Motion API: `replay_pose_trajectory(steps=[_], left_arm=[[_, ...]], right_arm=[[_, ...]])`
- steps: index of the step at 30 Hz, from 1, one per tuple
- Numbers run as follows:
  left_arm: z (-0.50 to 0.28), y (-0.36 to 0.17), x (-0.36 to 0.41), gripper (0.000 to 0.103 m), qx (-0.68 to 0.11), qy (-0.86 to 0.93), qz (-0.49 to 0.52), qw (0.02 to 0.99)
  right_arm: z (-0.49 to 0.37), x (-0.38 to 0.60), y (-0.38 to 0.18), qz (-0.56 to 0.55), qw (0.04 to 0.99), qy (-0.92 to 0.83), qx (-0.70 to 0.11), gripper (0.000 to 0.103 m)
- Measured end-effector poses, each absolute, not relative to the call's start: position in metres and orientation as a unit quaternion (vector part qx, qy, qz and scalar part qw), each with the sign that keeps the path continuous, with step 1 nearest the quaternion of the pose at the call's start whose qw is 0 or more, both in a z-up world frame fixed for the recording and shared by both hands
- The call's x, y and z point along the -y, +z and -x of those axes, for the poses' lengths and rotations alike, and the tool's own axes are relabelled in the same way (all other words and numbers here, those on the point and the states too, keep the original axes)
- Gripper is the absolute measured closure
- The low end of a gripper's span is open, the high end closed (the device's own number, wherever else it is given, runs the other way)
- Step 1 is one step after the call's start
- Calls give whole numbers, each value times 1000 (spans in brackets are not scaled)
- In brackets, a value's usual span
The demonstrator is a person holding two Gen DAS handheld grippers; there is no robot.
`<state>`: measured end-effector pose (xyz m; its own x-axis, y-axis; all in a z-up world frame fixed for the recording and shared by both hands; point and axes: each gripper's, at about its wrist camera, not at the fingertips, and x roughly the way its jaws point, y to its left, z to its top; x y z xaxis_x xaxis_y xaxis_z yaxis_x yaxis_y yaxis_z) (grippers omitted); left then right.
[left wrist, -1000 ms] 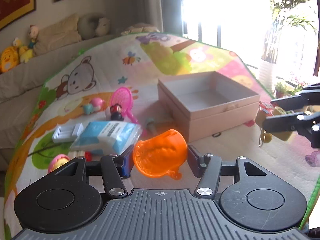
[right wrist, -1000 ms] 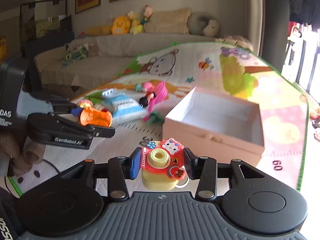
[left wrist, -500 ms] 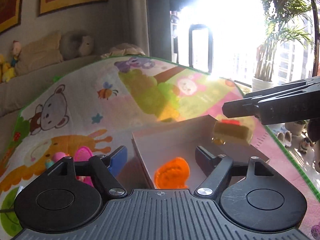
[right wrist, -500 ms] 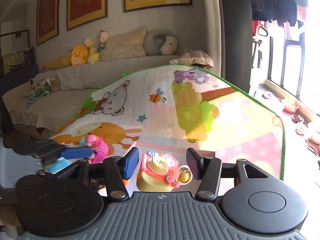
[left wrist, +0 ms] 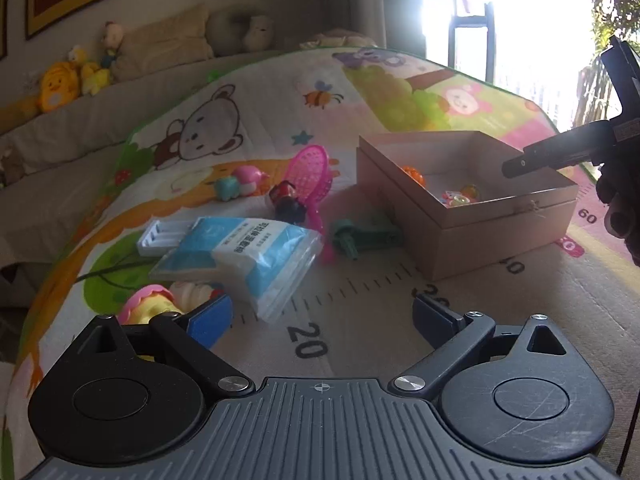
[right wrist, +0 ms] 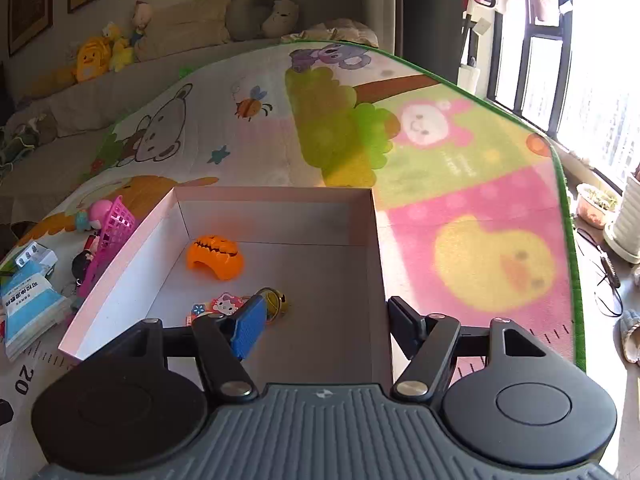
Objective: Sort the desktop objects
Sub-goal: 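Carry both toys into the pink box and open both tools, then grasp the blue wet-wipe pack with the right tool while the left approaches the cupcake toy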
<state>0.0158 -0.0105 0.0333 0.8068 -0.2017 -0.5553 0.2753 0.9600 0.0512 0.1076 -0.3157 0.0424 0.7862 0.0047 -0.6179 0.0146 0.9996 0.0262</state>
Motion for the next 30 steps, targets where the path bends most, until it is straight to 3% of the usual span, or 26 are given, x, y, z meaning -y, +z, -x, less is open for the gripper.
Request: replay_pose_trajectory(steps=[3,7,9,12,15,17,19,22,30], left_arm=[[-16,37,-7,3,-266,-73,-66,959],[-31,30,-34,3,-278,-10,-70,958],[-43,24,-45,3,-297,-8,-52,954],[-57,15,-59,5,-329,-16,-6,944],[-60,12,-61,20,-338,-24,4,941],[-56,11,-61,36,-333,-26,-1,942],[-53,11,-59,36,-328,-38,-2,944],[-49,11,-57,37,-321,-49,-8,946],[-35,8,-55,37,-319,-88,-16,944]], right_arm=[[-110,289,52,32,951,-7,-307,39],[-82,243,85,116,963,44,-241,36],[-73,224,102,120,956,100,-246,30],[-70,196,114,115,936,178,-280,30],[-79,167,112,104,912,230,-322,30],[-88,144,109,100,896,259,-346,30],[-96,120,106,109,885,277,-358,28],[-110,77,101,135,875,295,-360,18],[-176,11,62,156,860,279,-397,16]])
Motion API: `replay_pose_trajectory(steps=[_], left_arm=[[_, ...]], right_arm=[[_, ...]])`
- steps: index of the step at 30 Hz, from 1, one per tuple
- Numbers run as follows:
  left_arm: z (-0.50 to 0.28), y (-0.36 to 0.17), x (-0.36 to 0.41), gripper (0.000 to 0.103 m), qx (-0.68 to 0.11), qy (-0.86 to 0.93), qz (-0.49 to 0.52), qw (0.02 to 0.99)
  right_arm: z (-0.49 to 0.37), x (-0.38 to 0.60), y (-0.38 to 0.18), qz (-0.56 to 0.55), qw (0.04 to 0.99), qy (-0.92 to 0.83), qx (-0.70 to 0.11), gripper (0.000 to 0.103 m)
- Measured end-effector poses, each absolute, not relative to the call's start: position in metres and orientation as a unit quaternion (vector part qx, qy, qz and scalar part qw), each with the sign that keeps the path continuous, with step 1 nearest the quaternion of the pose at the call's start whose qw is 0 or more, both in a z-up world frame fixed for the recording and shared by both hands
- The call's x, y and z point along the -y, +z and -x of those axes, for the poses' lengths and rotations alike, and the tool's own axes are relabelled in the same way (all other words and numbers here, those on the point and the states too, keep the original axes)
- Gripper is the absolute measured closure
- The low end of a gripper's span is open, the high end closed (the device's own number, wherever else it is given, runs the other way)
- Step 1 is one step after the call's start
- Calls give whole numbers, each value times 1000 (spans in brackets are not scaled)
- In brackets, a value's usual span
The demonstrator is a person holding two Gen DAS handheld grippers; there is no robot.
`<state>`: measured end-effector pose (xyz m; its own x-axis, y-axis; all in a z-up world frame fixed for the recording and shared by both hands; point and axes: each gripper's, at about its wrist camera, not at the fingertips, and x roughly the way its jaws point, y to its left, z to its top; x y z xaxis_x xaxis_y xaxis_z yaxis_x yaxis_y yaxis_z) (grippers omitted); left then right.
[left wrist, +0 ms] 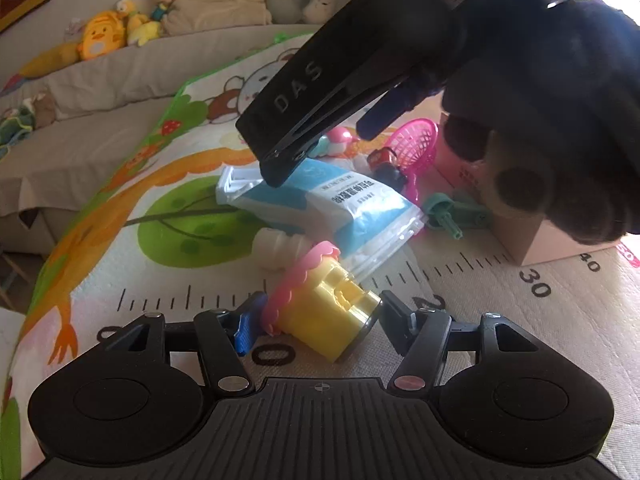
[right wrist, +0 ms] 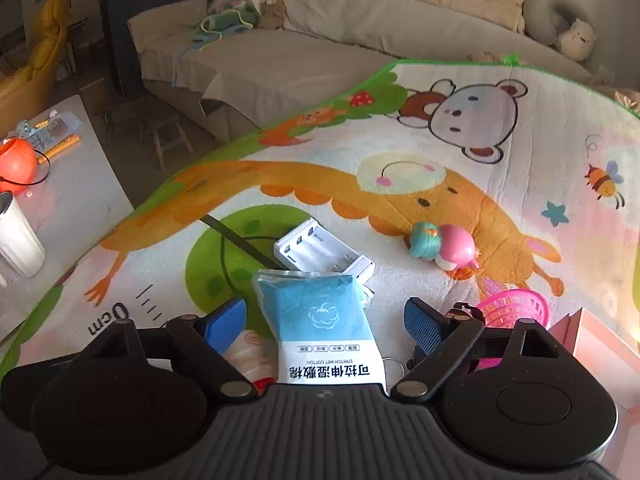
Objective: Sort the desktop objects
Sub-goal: 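Grasp the blue wet-wipe pack with the right tool while the left approaches the cupcake toy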
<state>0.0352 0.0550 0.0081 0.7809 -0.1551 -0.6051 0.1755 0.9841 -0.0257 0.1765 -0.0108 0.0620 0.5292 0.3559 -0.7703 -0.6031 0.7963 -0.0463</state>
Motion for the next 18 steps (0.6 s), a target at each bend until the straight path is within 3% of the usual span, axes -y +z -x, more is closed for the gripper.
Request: replay_pose_trajectory(steps=[2,4,5,18], left_arm=[[-30,8,-57,37,-317,-97,-16,943],[-25,7,-58,37,-315,-105,-18,943],[-23,7,-58,36,-314,-109,-18,943],[19,5,-35,35,-312,-184,-56,930]], right_arm=[[-185,11,50,150,849,278,-424,21],[-185,13,42,156,835,284,-445,45],[-181,16,39,157,832,283,-449,49],[-98,97,43,97,843,268,-456,52]])
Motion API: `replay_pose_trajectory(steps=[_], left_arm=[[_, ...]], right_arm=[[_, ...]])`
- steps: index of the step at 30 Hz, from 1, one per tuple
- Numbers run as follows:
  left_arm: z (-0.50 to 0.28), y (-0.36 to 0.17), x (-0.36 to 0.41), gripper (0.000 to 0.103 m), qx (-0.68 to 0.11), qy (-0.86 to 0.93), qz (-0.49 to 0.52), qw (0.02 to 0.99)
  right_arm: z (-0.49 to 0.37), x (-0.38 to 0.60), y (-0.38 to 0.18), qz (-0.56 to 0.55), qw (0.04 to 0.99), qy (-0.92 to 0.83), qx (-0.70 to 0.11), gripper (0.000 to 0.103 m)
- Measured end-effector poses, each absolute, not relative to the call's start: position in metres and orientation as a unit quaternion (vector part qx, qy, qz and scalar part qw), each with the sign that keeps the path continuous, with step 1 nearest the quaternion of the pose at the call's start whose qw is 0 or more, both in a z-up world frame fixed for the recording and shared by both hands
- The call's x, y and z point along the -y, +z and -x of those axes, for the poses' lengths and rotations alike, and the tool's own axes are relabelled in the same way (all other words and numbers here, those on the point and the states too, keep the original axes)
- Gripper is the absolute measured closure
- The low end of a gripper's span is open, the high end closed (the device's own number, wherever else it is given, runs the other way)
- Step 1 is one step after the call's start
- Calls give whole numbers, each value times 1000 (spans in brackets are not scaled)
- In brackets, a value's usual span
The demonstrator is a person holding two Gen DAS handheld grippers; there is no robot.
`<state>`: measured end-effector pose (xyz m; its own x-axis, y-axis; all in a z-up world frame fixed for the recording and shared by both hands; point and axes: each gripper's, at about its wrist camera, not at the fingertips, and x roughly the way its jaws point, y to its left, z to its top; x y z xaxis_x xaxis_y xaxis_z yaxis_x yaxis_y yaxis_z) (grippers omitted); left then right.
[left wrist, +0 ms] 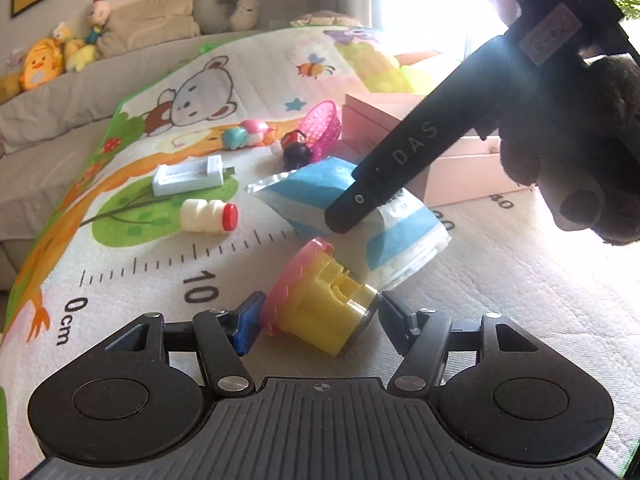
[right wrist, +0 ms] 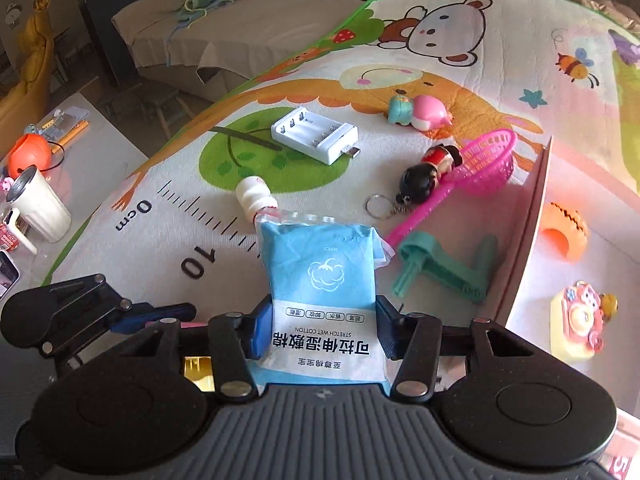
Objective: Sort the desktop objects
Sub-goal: 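Grasp the blue wet-wipe pack with the right tool while the left approaches the cupcake toy, then lift the wipe pack with the right tool while the left grasps the yellow cupcake toy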
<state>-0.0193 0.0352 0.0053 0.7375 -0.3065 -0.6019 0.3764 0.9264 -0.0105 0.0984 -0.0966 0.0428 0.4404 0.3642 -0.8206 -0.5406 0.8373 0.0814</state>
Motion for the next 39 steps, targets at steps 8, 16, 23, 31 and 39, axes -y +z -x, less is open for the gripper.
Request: replay_pose_trajectory(steps=[8,16,23,31,39], left_arm=[[30,3,-15,26,-324,-190,-77,923],[29,4,4,12,-329,-198,-98,918],[35,4,9,7,-332,-189,-111,917],[41,5,-15,4,-338,-142,-94,926],[36,8,-19,4,-346,-129,-77,926]], right_arm=[[-47,151,47,45,873,246,-419,53],[-5,197,52,-2,889,238,-392,53],[23,214,41,3,898,229,-375,53],[39,208,25,69,908,196,-365,48],[57,225,31,76,919,182,-341,19]])
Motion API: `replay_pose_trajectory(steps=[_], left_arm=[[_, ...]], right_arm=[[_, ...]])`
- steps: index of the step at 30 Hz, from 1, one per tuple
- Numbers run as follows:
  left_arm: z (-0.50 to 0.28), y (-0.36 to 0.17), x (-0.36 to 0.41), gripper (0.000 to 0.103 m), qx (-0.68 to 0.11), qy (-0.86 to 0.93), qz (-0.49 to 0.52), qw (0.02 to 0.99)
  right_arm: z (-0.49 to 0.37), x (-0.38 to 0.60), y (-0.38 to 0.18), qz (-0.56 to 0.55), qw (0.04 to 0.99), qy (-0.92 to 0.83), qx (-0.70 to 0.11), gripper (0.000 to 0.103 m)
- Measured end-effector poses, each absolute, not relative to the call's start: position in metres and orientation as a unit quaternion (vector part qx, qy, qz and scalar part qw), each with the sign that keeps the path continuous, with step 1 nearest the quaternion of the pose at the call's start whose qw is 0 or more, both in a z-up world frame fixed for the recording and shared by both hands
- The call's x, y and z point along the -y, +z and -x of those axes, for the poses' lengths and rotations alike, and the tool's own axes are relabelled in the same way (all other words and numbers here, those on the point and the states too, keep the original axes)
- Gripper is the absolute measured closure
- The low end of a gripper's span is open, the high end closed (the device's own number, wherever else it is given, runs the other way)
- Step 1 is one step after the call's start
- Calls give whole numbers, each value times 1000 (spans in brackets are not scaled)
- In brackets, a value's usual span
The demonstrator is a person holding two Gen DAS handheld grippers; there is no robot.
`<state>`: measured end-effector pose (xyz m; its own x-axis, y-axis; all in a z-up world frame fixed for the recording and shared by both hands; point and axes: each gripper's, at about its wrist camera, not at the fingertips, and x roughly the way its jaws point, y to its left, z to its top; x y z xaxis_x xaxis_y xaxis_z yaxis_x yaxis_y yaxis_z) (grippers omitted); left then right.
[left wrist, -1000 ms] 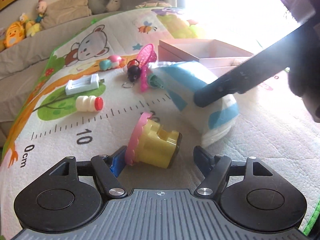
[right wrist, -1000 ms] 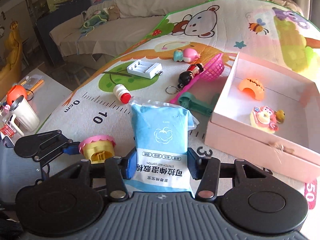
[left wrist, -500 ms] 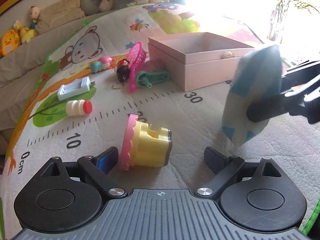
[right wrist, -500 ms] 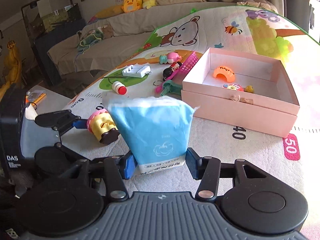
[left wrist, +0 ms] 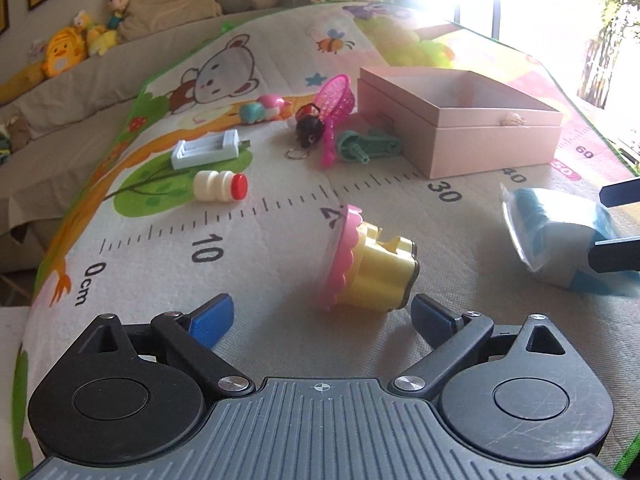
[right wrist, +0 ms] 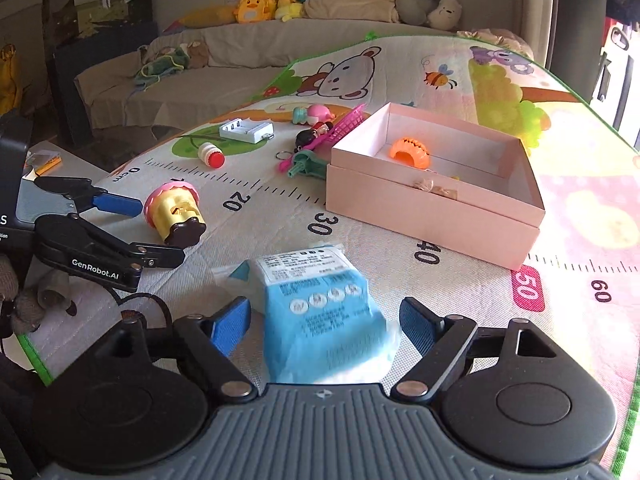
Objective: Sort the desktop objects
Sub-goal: 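Lift the wipe pack with the right tool while the left grasps the yellow cupcake toy, then drop the wipe pack and cupcake toy into the pink box, opening both tools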
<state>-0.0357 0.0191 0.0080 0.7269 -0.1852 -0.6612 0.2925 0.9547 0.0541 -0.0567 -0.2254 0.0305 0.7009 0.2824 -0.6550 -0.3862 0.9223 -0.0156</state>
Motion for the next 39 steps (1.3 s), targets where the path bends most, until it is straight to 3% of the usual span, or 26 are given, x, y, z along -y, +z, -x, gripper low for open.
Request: replay_pose_trajectory(steps=[6,12,13,15,16,19,22,28,33,35,37,39], left_arm=[[36,11,-10,5,-339,-145,-83,926],[34,15,6,21,-318,-157,-104,929],[33,14,10,27,-317,-157,-110,929],[31,13,18,43,-315,-154,-133,927],[31,13,20,51,-312,-150,-144,927],[38,19,23,56,-304,-162,-159,925],[43,42,24,56,-283,-187,-153,928],[21,113,56,56,-165,-201,-154,953],[-39,128,108,55,-142,-223,-132,955],[-66,118,126,42,-169,-246,-117,947],[-76,105,125,37,-192,-242,-105,945],[-70,93,114,24,-203,-239,-99,944]], right_arm=[[55,221,28,113,920,183,-328,18],[30,213,18,144,908,196,-342,17],[27,212,17,144,905,200,-346,19],[27,210,16,140,899,216,-355,45],[27,209,17,140,897,217,-360,46],[33,212,21,133,892,216,-373,51],[42,228,41,102,895,224,-373,51],[34,289,140,14,948,175,-264,51],[-12,315,175,-1,966,118,-231,51],[-38,316,172,3,967,105,-234,51],[-62,316,163,5,966,89,-242,51],[-91,319,146,-9,960,74,-270,51]])
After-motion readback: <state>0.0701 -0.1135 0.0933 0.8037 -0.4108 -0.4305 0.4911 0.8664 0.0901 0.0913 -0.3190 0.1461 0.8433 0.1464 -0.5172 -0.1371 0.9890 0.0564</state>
